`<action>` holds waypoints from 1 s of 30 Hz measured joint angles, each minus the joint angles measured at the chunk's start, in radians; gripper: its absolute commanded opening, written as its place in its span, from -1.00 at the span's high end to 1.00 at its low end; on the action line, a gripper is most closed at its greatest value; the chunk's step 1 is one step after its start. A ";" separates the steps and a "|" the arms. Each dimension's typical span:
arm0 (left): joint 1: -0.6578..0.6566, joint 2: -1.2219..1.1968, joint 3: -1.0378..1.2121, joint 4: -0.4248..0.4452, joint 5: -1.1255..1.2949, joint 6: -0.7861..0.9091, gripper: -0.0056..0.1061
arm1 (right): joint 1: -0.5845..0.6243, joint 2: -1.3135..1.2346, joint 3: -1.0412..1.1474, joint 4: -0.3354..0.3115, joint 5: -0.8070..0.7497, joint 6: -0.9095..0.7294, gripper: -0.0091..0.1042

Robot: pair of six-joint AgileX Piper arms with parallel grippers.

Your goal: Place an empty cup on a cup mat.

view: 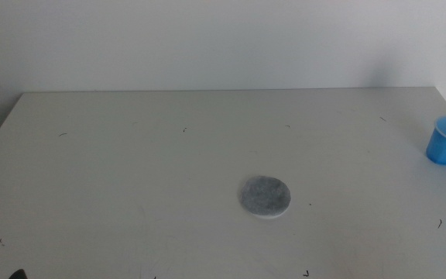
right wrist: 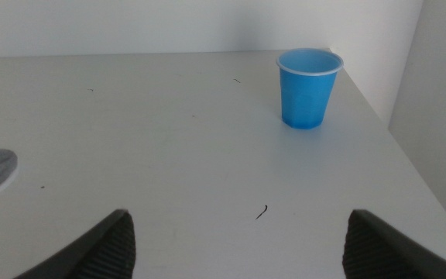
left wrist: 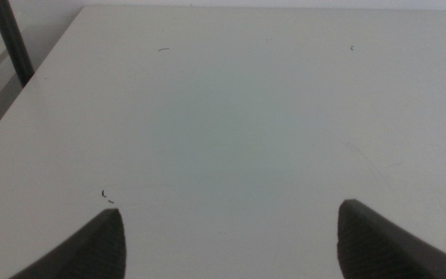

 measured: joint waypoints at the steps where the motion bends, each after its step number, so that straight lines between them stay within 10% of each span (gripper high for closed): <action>1: 0.000 0.000 0.000 0.000 0.000 0.000 -0.98 | 0.000 0.000 0.000 0.002 0.000 0.000 -0.78; 13: 0.000 0.000 0.000 0.000 0.000 0.000 -0.98 | 0.000 0.000 -0.022 0.019 -0.011 0.000 -0.78; 30: 0.000 0.000 0.000 0.000 0.000 0.000 -0.98 | 0.000 0.370 -0.538 0.033 0.384 0.000 -0.78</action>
